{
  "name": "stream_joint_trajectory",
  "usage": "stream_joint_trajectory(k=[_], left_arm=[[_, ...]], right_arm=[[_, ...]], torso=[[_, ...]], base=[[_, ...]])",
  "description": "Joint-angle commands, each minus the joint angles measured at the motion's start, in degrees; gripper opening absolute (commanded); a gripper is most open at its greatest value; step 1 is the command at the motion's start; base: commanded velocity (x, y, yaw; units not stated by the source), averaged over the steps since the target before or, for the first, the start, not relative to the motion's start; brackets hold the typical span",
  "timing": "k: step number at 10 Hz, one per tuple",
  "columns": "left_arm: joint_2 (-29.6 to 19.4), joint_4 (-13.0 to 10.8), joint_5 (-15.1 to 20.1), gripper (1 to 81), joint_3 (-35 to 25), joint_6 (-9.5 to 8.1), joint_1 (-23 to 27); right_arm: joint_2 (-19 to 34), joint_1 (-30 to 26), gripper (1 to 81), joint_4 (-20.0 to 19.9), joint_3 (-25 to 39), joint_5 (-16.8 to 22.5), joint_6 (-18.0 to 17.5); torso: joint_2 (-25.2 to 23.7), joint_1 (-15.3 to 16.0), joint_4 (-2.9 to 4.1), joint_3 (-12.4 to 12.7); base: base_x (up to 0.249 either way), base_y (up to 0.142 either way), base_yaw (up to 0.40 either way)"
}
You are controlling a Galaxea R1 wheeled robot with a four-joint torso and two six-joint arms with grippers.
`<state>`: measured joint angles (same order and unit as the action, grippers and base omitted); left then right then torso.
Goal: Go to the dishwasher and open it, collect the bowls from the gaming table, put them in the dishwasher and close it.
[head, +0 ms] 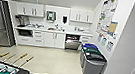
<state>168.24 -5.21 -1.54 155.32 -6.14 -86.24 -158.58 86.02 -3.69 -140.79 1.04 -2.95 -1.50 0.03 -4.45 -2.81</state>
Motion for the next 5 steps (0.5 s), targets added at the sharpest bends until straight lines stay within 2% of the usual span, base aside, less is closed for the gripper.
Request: stream_joint_trajectory(k=[1,5], left_arm=[[-0.8,-0.6,2.94,1.0,0.16,0.08,2.87],[-0.71,-0.6,2.77,1.0,0.16,0.08,2.87]], right_arm=[[1.22,-2.99,1.0,0.44,0.17,3.09,0.23],[1.22,-2.91,1.0,0.44,0.17,3.09,0.23]], torso=[[0.0,0.02,0.0,0.0],[0.0,0.02,0.0,0.0]], base=[[0.181,0.0,0.0],[0.184,0.0,0.0]])
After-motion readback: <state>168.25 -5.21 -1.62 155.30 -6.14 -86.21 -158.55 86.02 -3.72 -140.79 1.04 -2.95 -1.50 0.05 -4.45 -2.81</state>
